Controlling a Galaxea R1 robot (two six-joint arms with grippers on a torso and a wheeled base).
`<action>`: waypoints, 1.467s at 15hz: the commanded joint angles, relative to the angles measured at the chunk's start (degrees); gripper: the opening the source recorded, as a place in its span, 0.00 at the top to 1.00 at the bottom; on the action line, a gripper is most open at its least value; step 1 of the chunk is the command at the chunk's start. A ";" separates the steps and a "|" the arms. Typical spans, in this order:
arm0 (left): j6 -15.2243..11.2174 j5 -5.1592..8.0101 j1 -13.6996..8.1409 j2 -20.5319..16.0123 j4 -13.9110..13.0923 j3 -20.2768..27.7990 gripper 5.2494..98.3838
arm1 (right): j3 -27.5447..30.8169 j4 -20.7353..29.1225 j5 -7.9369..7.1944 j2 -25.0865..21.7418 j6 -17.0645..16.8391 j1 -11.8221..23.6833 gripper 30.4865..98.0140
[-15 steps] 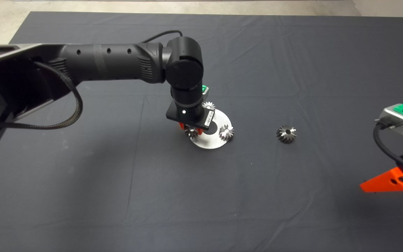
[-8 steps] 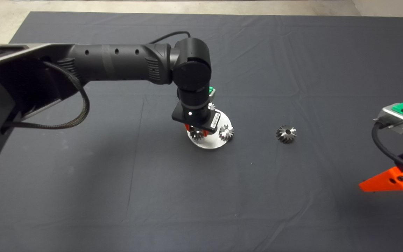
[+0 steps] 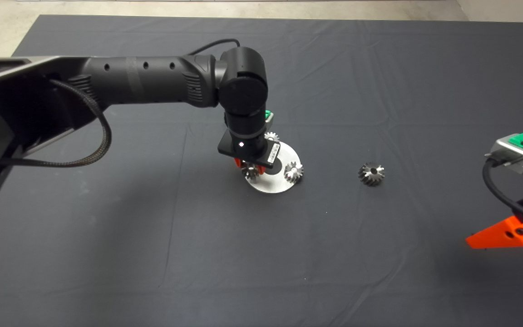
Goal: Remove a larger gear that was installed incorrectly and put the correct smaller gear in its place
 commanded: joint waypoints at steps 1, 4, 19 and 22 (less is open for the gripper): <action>0.17 1.35 -1.23 0.15 0.77 0.68 0.68 | 0.31 2.04 0.00 -0.17 0.00 1.12 0.01; -0.10 1.35 -1.22 0.23 0.77 0.34 0.68 | 0.31 1.95 0.06 -0.17 0.00 1.12 0.01; -0.27 1.08 -1.04 0.41 0.58 0.52 0.68 | 0.40 1.95 0.07 -0.33 -0.26 1.12 0.01; -0.36 1.00 -1.13 0.50 0.42 0.69 0.69 | 0.40 1.95 0.07 -0.26 -0.26 1.12 0.01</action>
